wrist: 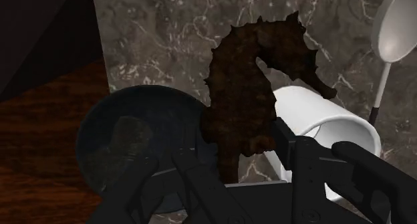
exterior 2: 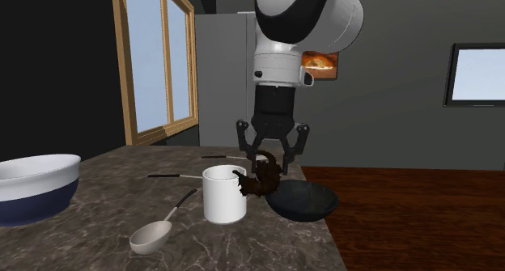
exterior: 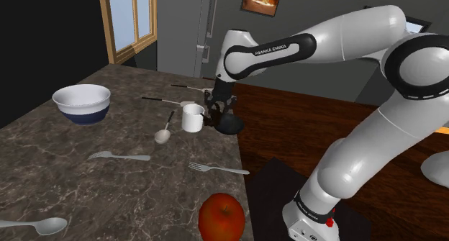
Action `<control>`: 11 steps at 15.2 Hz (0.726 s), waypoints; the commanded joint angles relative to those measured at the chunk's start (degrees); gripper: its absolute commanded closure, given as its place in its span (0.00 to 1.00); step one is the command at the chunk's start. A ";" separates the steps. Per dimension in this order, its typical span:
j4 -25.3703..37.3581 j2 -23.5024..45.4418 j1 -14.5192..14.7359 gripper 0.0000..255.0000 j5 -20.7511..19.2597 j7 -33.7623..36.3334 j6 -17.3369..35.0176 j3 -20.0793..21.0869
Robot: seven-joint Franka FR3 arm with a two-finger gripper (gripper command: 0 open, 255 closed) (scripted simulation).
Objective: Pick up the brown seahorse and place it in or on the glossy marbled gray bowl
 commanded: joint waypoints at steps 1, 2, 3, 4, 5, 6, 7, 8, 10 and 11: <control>-0.42 -0.49 -1.35 1.00 -0.26 -3.24 -0.22 -1.96; -0.85 -0.95 -1.95 1.00 -0.39 -4.67 -0.33 -2.88; -1.20 -1.35 -2.57 1.00 -0.55 -6.10 -0.44 -3.79; -1.50 -1.69 -3.20 1.00 -0.72 -7.54 -0.56 -4.70; -1.72 -1.98 -3.83 1.00 -0.91 -8.96 -0.69 -5.63; -1.88 -2.20 -4.46 1.00 -1.11 -10.39 -0.82 -6.56; -1.97 -2.36 -5.09 1.00 -1.32 -11.82 -0.96 -7.49; -2.00 -2.45 -5.63 1.00 -1.51 -13.04 -1.08 -8.29; -3.01 -1.84 -5.61 1.00 -1.43 -13.15 0.53 -8.31; -3.49 -1.52 -5.60 1.00 -1.39 -13.21 1.34 -8.31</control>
